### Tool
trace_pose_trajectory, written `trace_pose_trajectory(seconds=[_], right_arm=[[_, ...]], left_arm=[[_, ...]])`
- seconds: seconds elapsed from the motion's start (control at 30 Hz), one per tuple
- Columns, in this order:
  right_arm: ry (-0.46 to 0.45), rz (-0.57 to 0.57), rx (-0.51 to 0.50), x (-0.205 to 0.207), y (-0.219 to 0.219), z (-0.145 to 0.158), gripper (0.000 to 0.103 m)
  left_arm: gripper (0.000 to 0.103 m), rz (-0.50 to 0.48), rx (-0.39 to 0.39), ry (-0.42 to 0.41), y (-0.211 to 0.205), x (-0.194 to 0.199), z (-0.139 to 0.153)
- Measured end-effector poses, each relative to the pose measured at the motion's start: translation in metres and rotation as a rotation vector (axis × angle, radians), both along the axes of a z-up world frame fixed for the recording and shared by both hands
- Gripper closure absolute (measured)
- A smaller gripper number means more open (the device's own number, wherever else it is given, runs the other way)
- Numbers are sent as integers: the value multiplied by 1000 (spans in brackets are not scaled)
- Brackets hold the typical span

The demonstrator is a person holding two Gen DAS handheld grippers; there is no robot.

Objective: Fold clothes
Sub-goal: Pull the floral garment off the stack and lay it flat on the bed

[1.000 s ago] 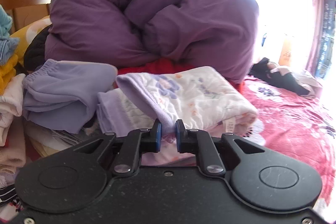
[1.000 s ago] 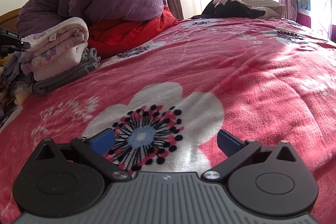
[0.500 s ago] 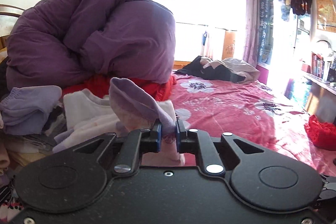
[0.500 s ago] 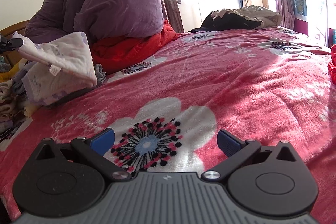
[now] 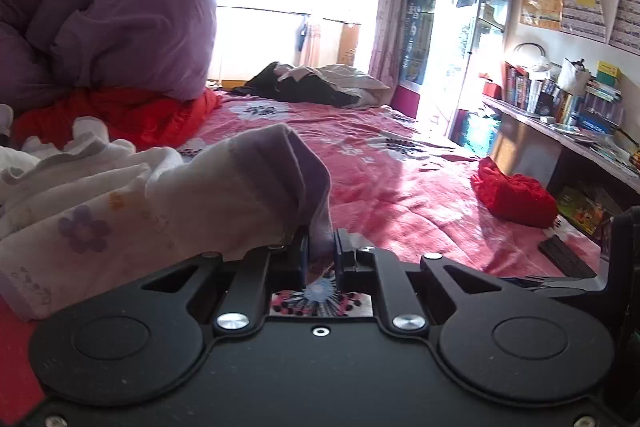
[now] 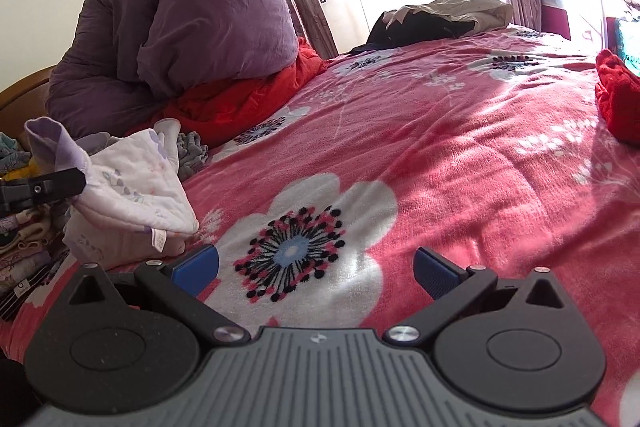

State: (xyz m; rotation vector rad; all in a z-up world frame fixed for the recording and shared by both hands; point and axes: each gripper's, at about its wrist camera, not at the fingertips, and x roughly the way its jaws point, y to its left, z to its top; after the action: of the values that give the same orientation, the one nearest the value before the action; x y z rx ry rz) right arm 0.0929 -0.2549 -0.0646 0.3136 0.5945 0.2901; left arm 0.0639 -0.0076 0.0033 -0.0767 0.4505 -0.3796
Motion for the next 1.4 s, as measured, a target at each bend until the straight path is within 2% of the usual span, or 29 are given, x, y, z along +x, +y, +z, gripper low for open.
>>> trace_pose_trajectory(seconds=[0.27,0.43,0.77,0.87,0.93,1.0,1.03,1.07,1.23,1.4], right_arm=[[104,-96,204,-16,-45,-15,0],[130,-157,279,-22,-67,-22,0],[163,-173,299,-31,-71,-33,0],[170,-169,295,-32,-69,-35,0],[177,-167,292,-32,-67,-38,0],[188,-167,289,-31,-66,-41,0],[197,-168,287,-30,-66,-43,0],[206,-171,281,-30,-65,-45,0],[233,-175,288,-28,-65,-52,0],[247,-182,276,-29,-63,-54,0]], left_arm=[[93,-136,-27,-18,-48,-7,10],[93,-204,-53,-15,-76,-5,16],[93,-327,-139,14,-125,4,27],[93,-362,-177,44,-134,7,28],[92,-380,-174,82,-140,12,23],[74,-368,-191,102,-136,15,19],[51,-356,-201,105,-133,15,17],[48,-345,-220,106,-126,15,17],[48,-250,-288,148,-83,23,12],[48,-44,-326,189,-9,30,-6]])
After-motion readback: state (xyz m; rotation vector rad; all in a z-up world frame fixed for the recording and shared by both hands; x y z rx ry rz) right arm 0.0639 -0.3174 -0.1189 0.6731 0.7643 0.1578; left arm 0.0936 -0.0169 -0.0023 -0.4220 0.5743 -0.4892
